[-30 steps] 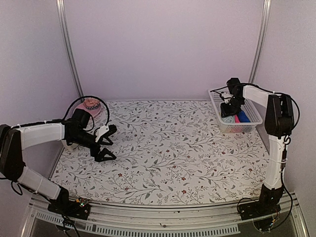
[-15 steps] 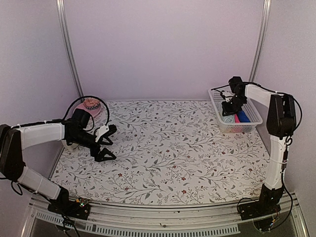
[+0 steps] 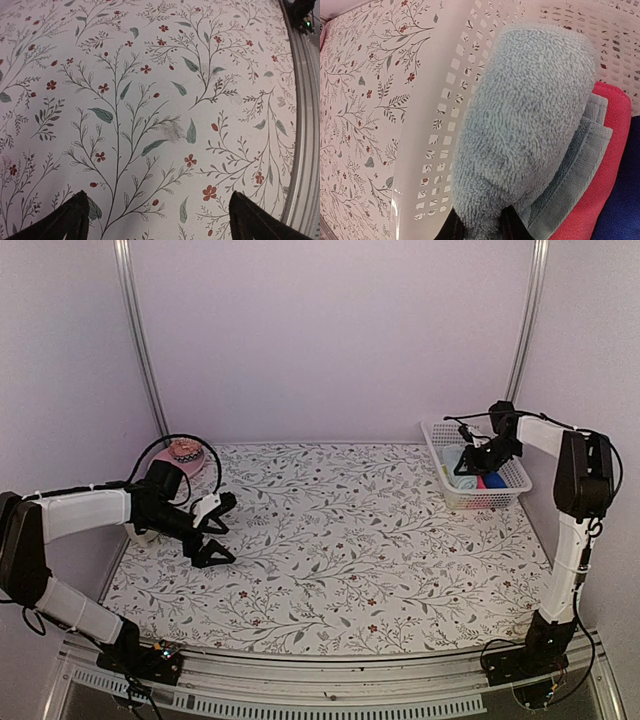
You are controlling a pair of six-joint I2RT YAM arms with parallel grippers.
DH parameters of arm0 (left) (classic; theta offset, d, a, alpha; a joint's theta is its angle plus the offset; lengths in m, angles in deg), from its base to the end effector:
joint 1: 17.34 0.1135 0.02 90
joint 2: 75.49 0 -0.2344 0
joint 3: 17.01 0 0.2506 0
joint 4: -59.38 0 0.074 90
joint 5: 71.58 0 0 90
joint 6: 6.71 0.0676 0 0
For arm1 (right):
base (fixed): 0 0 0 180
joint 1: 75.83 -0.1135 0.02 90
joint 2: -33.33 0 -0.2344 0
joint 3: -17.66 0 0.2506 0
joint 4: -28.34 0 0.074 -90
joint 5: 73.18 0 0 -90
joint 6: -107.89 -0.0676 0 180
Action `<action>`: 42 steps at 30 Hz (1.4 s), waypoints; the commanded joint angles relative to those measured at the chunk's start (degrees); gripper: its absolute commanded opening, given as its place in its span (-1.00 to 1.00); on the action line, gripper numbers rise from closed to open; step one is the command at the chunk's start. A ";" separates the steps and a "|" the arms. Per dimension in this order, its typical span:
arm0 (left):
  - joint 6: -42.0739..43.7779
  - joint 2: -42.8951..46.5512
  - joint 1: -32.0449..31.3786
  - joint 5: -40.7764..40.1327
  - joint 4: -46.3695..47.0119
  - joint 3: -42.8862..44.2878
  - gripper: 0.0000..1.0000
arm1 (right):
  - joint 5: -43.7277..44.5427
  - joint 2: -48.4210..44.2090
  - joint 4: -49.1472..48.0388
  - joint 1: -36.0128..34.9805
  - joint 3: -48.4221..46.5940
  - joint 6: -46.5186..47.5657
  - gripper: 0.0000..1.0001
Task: Roll the towels
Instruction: Adjust the towel in the bin.
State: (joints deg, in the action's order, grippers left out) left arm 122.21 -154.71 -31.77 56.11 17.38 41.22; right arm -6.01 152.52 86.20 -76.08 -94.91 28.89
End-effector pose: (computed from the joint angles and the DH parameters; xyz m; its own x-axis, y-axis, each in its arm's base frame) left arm 0.2493 -0.1068 0.1404 -0.3785 0.6107 -0.6955 0.9047 0.4029 -0.1385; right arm 0.4419 0.0282 0.1662 -0.8532 -0.1796 -0.4897 -0.3402 0.9033 0.2615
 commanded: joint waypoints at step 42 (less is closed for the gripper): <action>-0.33 -0.67 0.82 0.19 0.63 -0.26 0.95 | -2.23 -9.05 1.34 1.10 4.24 1.77 0.15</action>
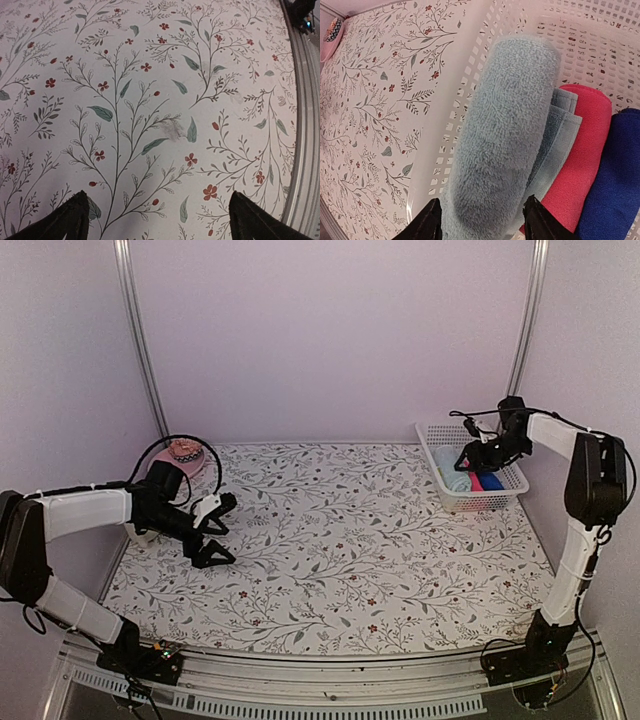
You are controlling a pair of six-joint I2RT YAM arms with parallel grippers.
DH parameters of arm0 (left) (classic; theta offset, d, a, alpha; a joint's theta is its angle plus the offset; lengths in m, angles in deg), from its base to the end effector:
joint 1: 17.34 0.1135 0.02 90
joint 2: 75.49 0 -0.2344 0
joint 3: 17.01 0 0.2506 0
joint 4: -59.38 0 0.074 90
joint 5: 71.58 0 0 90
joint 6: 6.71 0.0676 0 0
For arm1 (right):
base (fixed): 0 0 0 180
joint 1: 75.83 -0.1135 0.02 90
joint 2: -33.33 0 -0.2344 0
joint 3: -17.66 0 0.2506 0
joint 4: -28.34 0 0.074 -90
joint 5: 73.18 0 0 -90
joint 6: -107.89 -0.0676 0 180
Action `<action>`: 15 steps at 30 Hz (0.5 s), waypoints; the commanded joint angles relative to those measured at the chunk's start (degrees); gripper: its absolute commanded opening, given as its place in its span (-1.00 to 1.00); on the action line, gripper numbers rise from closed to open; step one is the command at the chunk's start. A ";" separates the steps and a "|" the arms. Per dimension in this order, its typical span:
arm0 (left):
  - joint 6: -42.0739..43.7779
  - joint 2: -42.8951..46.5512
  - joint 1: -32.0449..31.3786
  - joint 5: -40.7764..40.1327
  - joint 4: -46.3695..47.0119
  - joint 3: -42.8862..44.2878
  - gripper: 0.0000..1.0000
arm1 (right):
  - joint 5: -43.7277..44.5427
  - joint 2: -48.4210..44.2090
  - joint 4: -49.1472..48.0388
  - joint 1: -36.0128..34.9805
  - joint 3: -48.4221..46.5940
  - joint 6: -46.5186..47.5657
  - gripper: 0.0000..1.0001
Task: Roll the towels
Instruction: Adjust the towel in the bin.
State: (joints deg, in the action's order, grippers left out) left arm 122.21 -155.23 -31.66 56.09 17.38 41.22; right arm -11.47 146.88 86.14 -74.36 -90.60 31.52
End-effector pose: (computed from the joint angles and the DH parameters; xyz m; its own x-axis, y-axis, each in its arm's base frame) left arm 0.2497 -0.1064 0.1381 -0.3858 0.6117 -0.6906 0.9026 0.4052 -0.1453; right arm 0.4243 0.0212 0.1862 -0.8211 -0.1865 -0.5394 -0.3965 0.8662 0.3041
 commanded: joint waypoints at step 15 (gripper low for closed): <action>-0.33 -0.54 0.72 0.25 0.63 -0.26 0.94 | 4.73 -3.65 -4.73 -8.67 -4.44 -3.47 0.16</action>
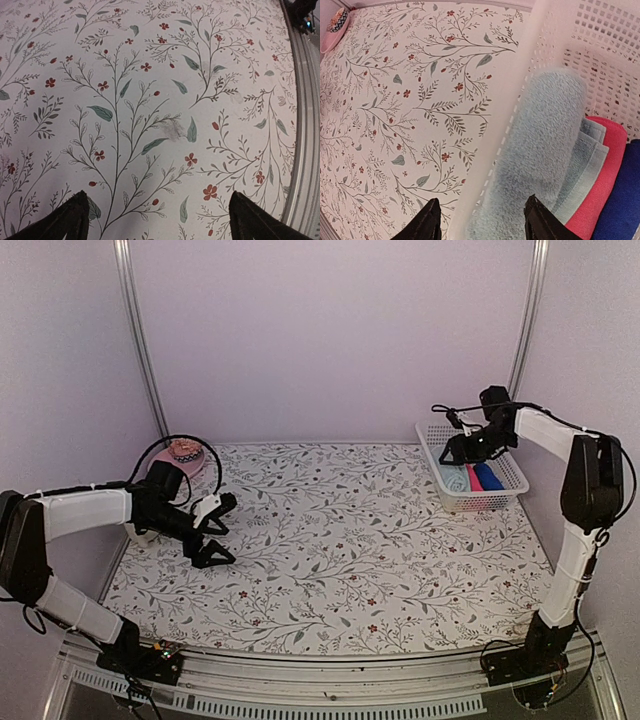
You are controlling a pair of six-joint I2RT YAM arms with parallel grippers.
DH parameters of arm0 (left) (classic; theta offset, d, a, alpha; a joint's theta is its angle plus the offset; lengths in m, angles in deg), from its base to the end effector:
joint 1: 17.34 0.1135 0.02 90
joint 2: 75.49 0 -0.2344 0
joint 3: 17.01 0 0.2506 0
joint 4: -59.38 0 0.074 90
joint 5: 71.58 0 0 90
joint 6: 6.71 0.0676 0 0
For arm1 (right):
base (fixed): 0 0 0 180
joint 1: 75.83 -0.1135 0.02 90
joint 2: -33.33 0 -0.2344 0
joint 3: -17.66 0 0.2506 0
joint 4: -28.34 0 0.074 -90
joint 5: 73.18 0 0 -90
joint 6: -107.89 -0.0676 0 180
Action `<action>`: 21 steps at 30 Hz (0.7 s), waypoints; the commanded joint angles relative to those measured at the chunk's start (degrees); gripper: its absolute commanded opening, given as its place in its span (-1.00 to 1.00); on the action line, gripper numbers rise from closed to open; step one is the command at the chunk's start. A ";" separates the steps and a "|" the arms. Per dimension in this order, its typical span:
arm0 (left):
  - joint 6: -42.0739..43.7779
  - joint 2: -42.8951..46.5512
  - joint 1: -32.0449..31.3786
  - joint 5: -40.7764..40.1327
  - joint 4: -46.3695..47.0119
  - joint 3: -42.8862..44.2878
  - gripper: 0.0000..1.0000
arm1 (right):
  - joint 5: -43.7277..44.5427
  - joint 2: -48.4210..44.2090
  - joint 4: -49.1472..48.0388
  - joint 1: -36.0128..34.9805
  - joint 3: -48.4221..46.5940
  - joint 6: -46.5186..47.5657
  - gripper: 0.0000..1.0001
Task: Roll the towels
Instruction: Adjust the towel in the bin.
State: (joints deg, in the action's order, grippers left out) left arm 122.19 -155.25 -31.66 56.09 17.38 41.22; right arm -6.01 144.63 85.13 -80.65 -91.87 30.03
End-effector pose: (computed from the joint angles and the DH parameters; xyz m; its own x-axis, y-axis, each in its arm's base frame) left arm 0.2497 -0.1064 0.1381 -0.3863 0.6116 -0.6904 0.9024 0.4054 -0.1458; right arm 0.4230 0.0620 0.2079 -0.7725 -0.2597 -0.5796 -0.4517 0.8662 0.2139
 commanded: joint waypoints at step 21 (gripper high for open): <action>0.04 -0.42 0.82 0.47 0.63 -0.35 0.95 | 8.18 5.34 -10.25 -2.31 -0.42 -8.93 0.17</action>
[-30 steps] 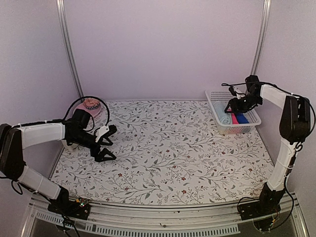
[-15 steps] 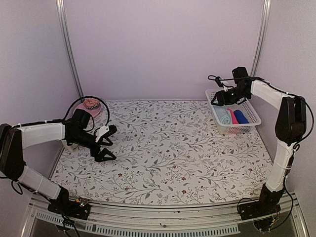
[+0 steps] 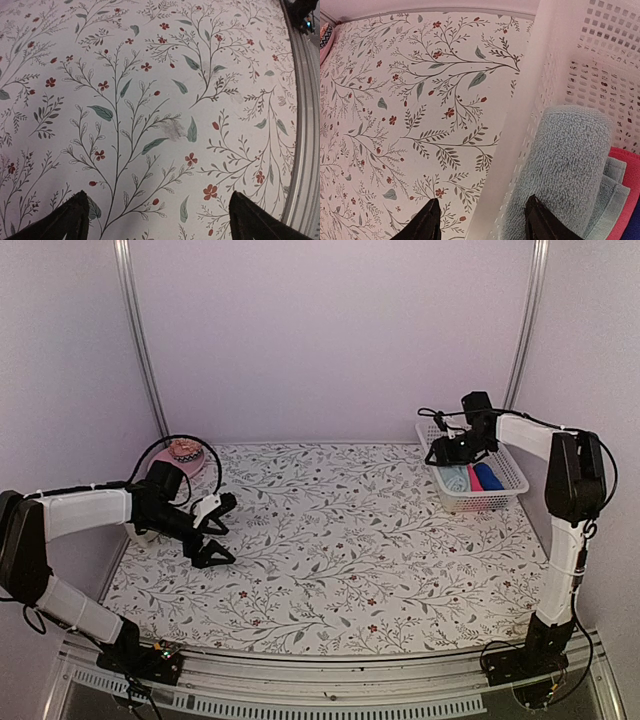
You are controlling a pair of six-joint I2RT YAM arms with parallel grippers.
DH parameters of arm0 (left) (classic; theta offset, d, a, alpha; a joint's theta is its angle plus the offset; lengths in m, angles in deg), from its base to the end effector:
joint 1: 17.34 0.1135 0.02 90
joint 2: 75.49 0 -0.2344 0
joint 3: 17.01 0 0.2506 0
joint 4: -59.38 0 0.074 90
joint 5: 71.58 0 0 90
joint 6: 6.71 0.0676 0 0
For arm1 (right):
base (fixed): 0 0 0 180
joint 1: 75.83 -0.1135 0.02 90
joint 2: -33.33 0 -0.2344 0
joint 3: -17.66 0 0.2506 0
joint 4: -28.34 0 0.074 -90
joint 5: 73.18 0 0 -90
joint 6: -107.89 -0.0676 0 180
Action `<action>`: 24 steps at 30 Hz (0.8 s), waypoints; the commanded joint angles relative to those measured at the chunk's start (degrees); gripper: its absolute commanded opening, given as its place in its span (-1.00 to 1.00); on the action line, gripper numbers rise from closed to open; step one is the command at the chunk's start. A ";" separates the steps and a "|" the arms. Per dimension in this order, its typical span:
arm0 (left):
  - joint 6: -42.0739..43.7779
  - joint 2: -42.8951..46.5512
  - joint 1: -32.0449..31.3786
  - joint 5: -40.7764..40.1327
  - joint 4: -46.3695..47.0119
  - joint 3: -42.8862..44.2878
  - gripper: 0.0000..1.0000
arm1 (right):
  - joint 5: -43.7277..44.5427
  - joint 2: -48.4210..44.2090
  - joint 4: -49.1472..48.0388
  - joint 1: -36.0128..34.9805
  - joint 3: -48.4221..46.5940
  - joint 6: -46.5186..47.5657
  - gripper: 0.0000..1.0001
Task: Roll the towels
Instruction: Adjust the towel in the bin.
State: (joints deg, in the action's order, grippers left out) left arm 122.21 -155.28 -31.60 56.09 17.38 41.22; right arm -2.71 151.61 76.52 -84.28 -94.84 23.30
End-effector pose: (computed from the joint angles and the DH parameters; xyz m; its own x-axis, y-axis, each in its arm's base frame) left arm 0.2498 -0.1061 0.1379 -0.3870 0.6114 -0.6902 0.9021 0.4062 -0.1460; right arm 0.4531 0.0902 0.1833 -0.7649 -0.2035 -0.6112 -0.4070 0.8881 0.2136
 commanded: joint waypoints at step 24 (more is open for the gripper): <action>-0.27 -0.74 0.78 0.38 0.71 -0.26 0.95 | 11.71 -6.19 -0.90 5.20 10.32 0.34 0.11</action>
State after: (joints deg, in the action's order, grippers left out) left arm 122.21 -155.49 -31.51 56.09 17.38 41.22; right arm 5.73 146.77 72.63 -79.19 -85.36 23.25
